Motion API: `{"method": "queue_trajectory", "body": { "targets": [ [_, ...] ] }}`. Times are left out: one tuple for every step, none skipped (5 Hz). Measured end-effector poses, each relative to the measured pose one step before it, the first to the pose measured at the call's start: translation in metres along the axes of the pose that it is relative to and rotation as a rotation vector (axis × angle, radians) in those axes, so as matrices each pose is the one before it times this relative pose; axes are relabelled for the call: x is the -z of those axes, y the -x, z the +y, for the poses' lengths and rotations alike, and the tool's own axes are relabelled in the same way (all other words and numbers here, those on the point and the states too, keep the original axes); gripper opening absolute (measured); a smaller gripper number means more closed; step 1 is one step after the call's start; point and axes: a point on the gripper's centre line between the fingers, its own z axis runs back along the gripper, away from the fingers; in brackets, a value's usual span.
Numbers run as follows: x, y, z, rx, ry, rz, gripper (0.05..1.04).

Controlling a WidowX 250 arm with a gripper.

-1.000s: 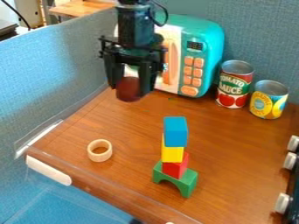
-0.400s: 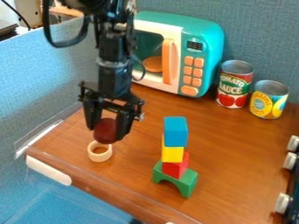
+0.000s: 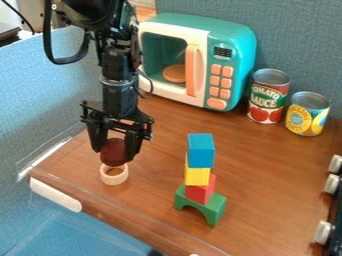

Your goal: Remove the brown cylender the tower and put it in the middle of the table

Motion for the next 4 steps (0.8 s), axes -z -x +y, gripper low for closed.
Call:
{"method": "queue_trajectory", "body": {
  "targets": [
    [0.00630,-0.00566,0.00508,-0.0160,0.0290,0.0181,0.772],
    [0.00606,-0.00103,0.00222,0.0030,0.0067,0.0240,0.772],
    [0.00849,-0.00294,-0.00009,-0.0036,0.0102,0.0199,0.772],
    [0.00841,-0.00024,-0.00144,0.0079,0.0097,0.0245,0.772]
  ]
}}
